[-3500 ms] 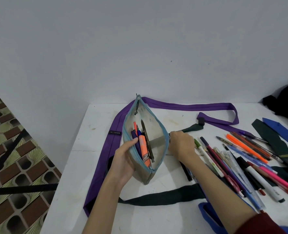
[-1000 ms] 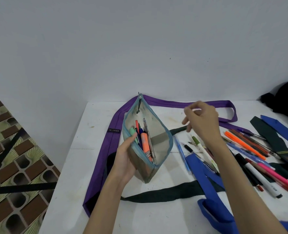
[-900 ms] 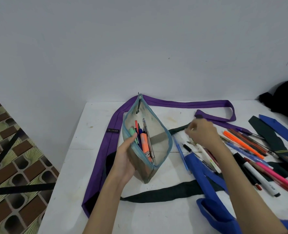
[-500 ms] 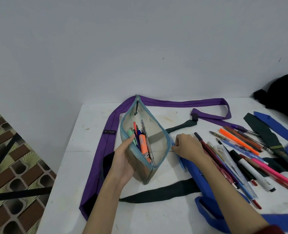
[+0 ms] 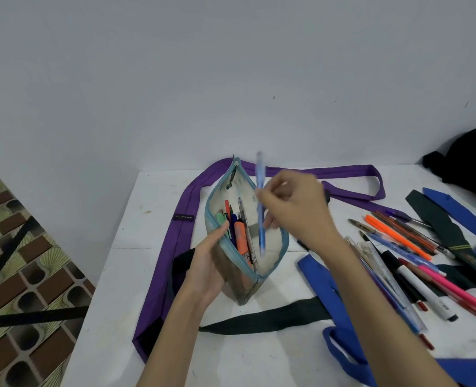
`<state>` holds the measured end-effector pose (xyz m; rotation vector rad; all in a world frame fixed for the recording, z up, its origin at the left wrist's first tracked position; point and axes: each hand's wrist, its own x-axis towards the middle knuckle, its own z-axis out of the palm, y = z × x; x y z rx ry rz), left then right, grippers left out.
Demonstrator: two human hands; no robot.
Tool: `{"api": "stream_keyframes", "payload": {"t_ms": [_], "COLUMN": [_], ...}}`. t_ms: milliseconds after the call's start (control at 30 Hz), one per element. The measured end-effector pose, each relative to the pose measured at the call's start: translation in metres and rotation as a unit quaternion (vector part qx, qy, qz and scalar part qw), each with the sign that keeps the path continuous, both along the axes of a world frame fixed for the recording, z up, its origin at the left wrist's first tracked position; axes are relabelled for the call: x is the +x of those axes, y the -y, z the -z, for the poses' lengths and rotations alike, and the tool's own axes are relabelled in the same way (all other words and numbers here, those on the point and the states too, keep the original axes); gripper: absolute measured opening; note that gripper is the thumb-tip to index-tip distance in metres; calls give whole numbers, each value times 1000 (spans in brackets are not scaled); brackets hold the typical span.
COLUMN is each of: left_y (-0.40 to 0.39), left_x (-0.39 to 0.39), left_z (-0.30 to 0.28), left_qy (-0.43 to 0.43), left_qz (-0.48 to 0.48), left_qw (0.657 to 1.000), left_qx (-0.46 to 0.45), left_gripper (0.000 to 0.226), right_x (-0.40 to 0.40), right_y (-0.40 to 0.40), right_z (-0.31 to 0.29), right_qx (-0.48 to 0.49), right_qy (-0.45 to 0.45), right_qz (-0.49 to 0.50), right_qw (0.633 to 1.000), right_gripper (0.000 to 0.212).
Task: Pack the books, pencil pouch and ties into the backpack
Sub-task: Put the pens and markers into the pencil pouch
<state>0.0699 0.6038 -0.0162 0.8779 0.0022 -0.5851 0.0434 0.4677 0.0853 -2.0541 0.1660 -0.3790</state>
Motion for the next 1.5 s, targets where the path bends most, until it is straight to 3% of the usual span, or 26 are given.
{"api": "stream_keyframes", "payload": {"t_ms": [100,200,367,500,567,700,767,833,1000,1067,1133,1200,1267,1367,1433,1500], "left_y": [1,2,2,2,2,2,2,2,3,3,3,3,3,3,4,5], "left_x": [-2,-2,-2,-1,0,0,0,-1,-1,0,0,-1,-1,-2,-3,-5], "left_z": [-2,-1,-1,0,1,4,4,3,2,2,1,1,0,-1,-3,-5], "left_qy": [11,7,3,6,7,6,4,6,7,5,2,3,1,-5,0,11], "left_qz": [-8,-19,1,-2,0,-4,-4,-3,0,-1,-2,0,6,8,7,4], "left_qw": [1000,1000,1000,1000,1000,1000,1000,1000,1000,1000,1000,1000,1000,1000,1000,1000], "left_qx": [1,0,6,12,11,13,10,9,12,8,5,2,0,-4,-7,-9], "left_gripper": [37,29,28,37,35,35,34,34,37,38,37,36,37,38,36,31], "right_x": [7,17,15,4,4,11,10,8,7,7,2,-6,-13,-17,-14,-8], "right_y": [-11,-17,-8,23,47,89,93,90,79,71,58,42,25,4,-4,-10], "right_z": [23,35,26,17,24,61,79,92,89,72,46,19,-1,-11,-2,12], "right_qx": [-134,-171,-98,-6,-40,-248,-288,-322,-336,-284,-176,-82,-12,56,33,-68], "right_qy": [-102,-112,-63,8,2,-205,-302,-332,-262,-140,42,205,302,286,169,47], "right_qz": [-29,-15,-8,64,116,117,78,48,57,107,153,168,146,61,26,11], "right_qw": [985,979,993,998,992,940,905,885,903,942,971,961,942,955,985,997], "right_gripper": [17,23,23,16,13,11,14,17,11,11,8,3,14,21,19,12]}}
